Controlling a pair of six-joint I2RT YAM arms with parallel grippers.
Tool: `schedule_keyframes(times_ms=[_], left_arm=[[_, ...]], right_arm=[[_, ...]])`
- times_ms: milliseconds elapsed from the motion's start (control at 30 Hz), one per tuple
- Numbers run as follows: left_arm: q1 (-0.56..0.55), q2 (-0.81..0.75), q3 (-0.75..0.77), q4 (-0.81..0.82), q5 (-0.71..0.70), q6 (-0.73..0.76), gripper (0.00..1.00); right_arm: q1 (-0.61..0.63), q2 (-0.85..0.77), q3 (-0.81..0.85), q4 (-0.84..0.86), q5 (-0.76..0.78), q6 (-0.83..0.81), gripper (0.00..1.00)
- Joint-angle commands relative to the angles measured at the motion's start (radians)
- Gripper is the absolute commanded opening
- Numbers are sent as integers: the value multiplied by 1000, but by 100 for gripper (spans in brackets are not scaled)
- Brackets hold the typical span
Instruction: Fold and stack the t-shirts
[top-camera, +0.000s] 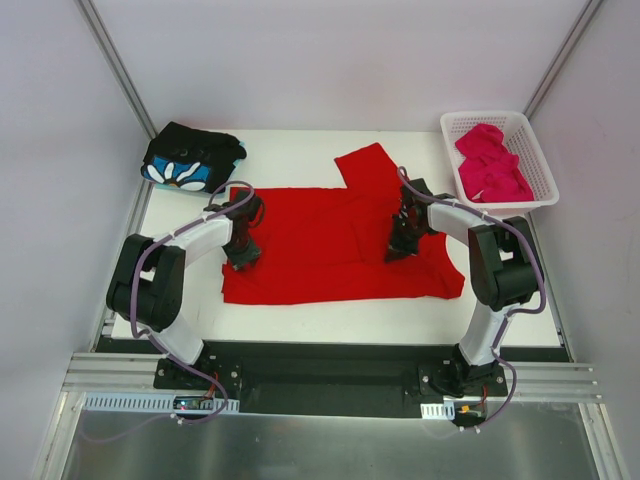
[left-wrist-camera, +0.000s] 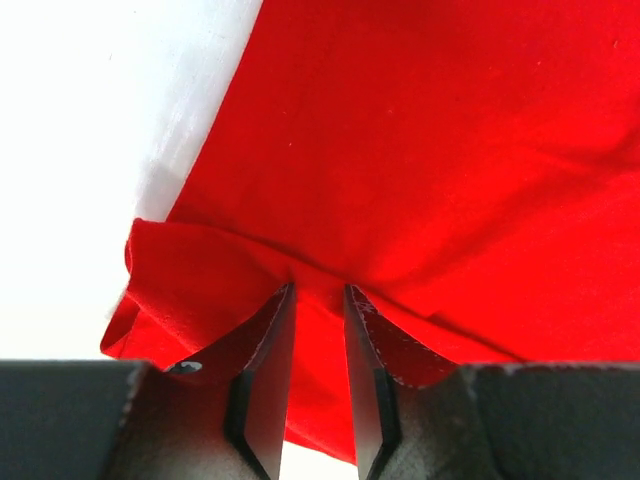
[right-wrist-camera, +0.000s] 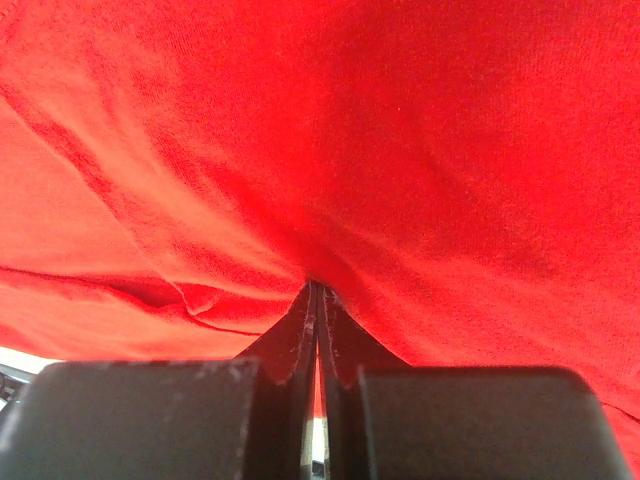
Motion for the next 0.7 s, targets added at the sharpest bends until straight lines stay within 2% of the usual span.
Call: schedule_keyframes(times_ms=[0, 133, 167, 200, 233, 667], left_arm=[[-9, 3, -23, 9, 9, -25, 24], [-9, 19, -28, 17, -5, -27, 18], [-9, 22, -28, 17, -3, -27, 15], [-9, 25, -23, 20, -3, -25, 2], [-9, 26, -21, 18, -3, -27, 0], [-9, -18, 133, -65, -43, 31, 0]], right_arm=[[-13, -16, -18, -26, 80, -27, 1], [-15, -18, -18, -26, 82, -29, 1], [-15, -19, -20, -26, 80, -29, 1], [-15, -18, -20, -26, 80, -29, 1], [-15, -18, -21, -26, 82, -29, 1], [-18, -21, -21, -29, 82, -32, 1]])
